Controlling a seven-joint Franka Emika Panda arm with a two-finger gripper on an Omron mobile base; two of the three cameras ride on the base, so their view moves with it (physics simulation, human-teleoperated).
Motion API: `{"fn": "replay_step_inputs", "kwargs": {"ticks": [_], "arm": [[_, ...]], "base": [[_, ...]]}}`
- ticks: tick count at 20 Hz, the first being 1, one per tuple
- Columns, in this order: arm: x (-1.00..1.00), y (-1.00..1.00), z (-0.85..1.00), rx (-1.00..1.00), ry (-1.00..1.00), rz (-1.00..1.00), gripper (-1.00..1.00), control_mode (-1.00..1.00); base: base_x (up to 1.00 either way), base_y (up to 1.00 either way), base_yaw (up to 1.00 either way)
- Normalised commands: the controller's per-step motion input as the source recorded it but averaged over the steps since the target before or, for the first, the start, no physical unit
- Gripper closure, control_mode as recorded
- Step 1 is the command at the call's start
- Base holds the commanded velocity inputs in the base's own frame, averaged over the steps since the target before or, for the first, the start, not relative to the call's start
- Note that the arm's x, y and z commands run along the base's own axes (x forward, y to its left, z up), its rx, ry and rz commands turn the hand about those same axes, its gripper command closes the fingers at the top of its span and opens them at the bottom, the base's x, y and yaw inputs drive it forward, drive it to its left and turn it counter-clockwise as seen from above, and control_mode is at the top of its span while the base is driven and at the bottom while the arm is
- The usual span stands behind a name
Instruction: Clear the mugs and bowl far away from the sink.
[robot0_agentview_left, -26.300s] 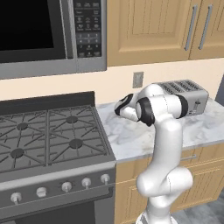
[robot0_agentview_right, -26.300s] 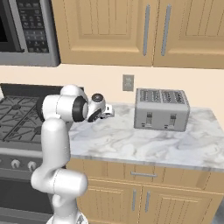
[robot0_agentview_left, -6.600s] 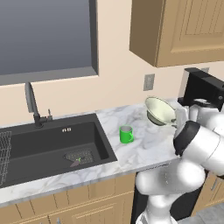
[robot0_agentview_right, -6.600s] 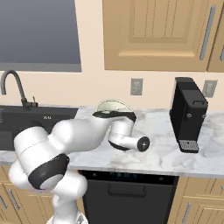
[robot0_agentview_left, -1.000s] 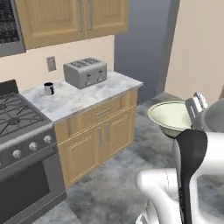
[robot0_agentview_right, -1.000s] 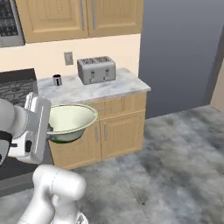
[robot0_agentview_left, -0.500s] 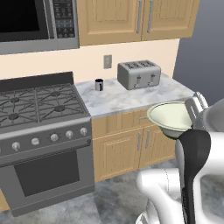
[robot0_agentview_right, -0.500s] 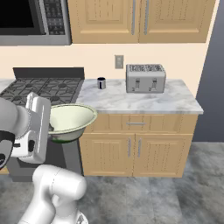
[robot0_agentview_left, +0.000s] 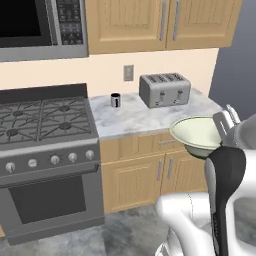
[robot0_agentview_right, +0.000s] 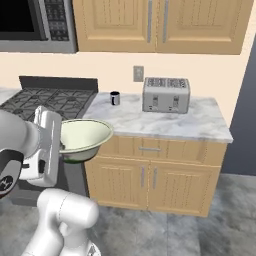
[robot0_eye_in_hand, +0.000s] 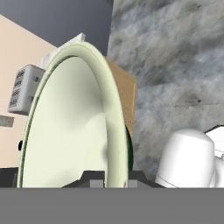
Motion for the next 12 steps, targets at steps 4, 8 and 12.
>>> {"fn": "replay_step_inputs", "kwargs": {"ticks": [4, 8, 12], "arm": [[0.00, 0.00, 0.00, 0.00, 0.00, 0.00, 1.00, 1.00], [0.00, 0.00, 0.00, 0.00, 0.00, 0.00, 1.00, 1.00], [0.00, 0.00, 0.00, 0.00, 0.00, 0.00, 1.00, 1.00]], "base": [[0.61, 0.01, 0.15], [0.79, -0.04, 0.12], [0.71, -0.27, 0.13]]}}
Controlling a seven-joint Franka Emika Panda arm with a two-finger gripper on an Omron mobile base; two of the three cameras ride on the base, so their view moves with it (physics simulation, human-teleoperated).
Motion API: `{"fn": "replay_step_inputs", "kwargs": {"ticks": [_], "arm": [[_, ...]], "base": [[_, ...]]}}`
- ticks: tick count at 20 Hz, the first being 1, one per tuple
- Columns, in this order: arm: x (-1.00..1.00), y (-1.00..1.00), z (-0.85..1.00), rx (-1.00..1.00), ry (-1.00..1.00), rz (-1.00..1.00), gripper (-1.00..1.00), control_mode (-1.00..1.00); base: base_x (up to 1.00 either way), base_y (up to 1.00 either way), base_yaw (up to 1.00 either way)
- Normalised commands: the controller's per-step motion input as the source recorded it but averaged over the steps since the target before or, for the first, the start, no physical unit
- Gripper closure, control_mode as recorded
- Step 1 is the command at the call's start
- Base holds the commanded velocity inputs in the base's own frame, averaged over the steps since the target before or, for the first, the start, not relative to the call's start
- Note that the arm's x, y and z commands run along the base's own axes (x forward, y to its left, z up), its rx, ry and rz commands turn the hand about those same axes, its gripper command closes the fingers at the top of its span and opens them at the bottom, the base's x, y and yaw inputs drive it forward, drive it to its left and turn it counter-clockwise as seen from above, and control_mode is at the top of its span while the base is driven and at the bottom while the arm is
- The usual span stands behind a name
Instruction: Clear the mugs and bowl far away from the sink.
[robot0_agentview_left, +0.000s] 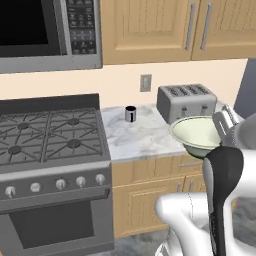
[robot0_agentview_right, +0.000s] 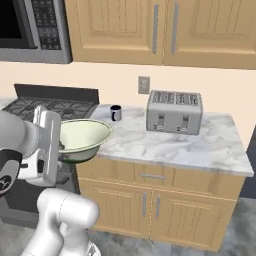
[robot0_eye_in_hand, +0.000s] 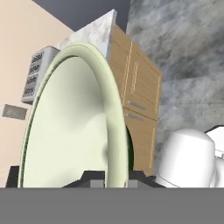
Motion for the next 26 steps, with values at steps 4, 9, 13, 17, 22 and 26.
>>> {"fn": "replay_step_inputs", "kwargs": {"ticks": [4, 9, 13, 17, 22, 26], "arm": [[0.00, 0.00, 0.00, 0.00, 0.00, 0.00, 1.00, 1.00], [0.00, 0.00, 0.00, 0.00, 0.00, 0.00, 1.00, 1.00], [0.00, 0.00, 0.00, 0.00, 0.00, 0.00, 1.00, 1.00], [0.00, 0.00, 0.00, 0.00, 0.00, 0.00, 1.00, 1.00], [0.00, 0.00, 0.00, 0.00, 0.00, 0.00, 1.00, 1.00], [0.00, 0.00, 0.00, 0.00, 0.00, 0.00, 1.00, 1.00]], "base": [[0.60, -0.04, 0.12], [0.57, 0.00, 0.10], [0.38, 0.00, 0.06], [0.25, 0.00, -0.02], [0.30, 0.00, -0.05], [0.39, 0.00, -0.04]]}}
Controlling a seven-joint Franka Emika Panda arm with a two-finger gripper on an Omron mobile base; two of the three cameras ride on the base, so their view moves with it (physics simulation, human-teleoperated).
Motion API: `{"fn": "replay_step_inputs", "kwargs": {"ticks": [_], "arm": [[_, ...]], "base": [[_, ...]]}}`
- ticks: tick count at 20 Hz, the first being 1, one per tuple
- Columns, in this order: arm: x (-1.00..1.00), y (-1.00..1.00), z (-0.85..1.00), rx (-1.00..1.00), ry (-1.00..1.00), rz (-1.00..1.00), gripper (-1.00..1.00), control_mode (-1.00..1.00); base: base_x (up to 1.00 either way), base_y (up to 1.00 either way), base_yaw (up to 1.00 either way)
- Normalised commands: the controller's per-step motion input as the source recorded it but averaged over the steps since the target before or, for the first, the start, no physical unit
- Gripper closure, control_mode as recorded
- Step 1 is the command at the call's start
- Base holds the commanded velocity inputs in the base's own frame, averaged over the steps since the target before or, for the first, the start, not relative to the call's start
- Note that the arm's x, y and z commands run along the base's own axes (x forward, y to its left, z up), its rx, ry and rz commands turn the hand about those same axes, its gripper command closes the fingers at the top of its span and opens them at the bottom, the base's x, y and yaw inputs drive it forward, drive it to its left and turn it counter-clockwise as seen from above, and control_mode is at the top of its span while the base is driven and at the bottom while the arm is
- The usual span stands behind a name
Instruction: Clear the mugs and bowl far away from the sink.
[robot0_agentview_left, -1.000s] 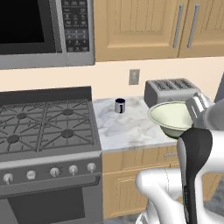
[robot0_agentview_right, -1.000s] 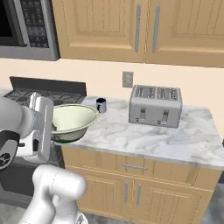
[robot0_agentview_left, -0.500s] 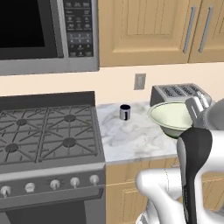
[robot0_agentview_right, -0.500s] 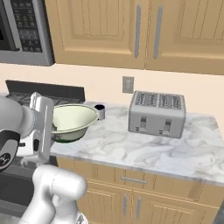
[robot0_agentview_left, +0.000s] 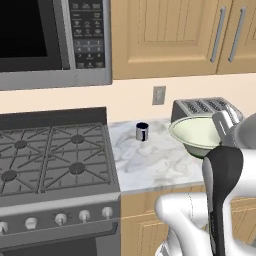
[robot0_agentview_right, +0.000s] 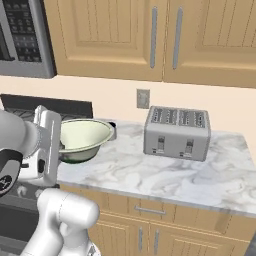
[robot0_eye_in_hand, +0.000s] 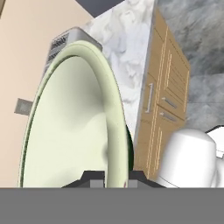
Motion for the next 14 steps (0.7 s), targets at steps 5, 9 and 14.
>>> {"fn": "replay_step_inputs", "kwargs": {"ticks": [5, 9, 14], "arm": [[0.00, 0.00, 0.00, 0.00, 0.00, 0.00, 1.00, 1.00], [0.04, 0.00, -0.04, 0.05, 0.00, -0.02, 1.00, -1.00], [0.01, 0.00, -0.19, 0.22, 0.00, -0.05, 1.00, -1.00]], "base": [[0.33, 0.00, -0.10], [0.17, 0.00, -0.09], [0.00, 0.00, 0.00]]}}
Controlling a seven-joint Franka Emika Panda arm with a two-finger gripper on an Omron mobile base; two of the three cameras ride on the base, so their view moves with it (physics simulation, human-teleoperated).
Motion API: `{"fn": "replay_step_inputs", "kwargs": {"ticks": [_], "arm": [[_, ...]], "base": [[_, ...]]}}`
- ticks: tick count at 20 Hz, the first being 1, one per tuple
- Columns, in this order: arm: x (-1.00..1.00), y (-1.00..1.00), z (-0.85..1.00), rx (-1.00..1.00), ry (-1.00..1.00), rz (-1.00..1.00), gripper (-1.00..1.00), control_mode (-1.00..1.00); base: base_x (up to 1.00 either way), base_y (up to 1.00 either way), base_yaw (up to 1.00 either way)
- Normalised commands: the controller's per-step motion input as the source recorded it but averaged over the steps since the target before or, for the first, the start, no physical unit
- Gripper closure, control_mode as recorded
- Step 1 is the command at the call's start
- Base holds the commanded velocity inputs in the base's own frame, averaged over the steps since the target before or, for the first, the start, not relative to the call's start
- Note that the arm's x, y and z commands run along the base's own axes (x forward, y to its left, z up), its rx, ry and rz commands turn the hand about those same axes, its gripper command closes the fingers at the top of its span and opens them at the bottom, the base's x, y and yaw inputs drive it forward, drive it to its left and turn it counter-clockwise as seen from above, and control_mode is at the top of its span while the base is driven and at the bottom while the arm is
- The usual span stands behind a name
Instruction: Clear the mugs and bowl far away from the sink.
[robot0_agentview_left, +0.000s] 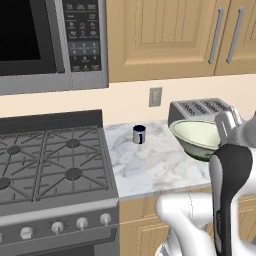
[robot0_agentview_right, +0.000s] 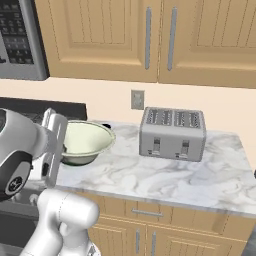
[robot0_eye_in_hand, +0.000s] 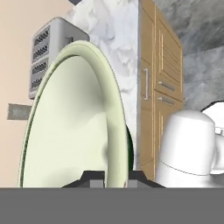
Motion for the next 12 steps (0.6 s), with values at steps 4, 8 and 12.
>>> {"fn": "replay_step_inputs", "kwargs": {"ticks": [4, 8, 12], "arm": [[0.02, 0.01, -0.31, 0.19, 0.00, 0.01, 1.00, -1.00], [0.25, 0.00, -0.33, 0.01, 0.00, 0.05, 1.00, -1.00], [0.51, 0.00, -0.51, 0.00, -0.02, 0.07, 1.00, -1.00]], "base": [[0.00, 0.00, 0.00], [0.00, 0.00, 0.00], [0.00, 0.00, 0.00]]}}
